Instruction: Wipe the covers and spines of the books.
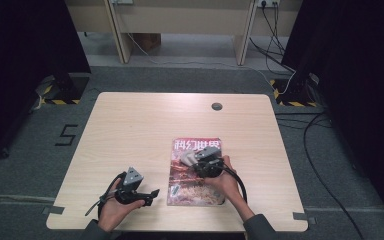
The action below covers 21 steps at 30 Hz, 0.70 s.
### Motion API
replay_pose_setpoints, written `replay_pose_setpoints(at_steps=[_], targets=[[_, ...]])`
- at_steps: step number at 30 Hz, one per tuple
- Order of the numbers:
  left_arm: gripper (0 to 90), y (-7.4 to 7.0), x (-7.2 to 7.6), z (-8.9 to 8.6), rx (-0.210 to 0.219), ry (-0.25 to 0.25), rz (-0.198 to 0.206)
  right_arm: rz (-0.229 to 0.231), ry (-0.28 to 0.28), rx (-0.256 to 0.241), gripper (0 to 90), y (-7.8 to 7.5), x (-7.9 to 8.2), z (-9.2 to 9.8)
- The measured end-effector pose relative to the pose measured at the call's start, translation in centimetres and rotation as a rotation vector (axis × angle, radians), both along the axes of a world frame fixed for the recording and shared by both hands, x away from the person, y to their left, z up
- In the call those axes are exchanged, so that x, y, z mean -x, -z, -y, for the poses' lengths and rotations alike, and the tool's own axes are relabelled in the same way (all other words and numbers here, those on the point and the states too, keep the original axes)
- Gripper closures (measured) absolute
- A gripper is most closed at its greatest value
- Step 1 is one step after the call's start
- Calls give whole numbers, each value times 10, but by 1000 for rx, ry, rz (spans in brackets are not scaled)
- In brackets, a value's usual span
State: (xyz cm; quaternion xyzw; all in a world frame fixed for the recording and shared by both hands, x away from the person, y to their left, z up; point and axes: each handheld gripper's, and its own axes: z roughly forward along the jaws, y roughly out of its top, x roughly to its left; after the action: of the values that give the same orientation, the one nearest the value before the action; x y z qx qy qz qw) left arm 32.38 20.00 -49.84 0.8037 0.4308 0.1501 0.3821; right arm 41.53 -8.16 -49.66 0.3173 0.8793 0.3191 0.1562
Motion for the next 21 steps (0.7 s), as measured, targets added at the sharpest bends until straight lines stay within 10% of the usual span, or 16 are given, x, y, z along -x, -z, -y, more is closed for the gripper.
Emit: replay_pose_setpoints(at_steps=[7, 15, 21], targets=[[195, -2, -3, -9, -2, -47, 8, -16, -144, 7, 684, -1, 20, -32], [196, -2, -5, -15, -3, -64, 8, 7, -117, -62, 692, -13, 13, -34], [196, -1, -4, -14, -8, -57, 3, -5, -136, -19, 742, -2, 7, -39]])
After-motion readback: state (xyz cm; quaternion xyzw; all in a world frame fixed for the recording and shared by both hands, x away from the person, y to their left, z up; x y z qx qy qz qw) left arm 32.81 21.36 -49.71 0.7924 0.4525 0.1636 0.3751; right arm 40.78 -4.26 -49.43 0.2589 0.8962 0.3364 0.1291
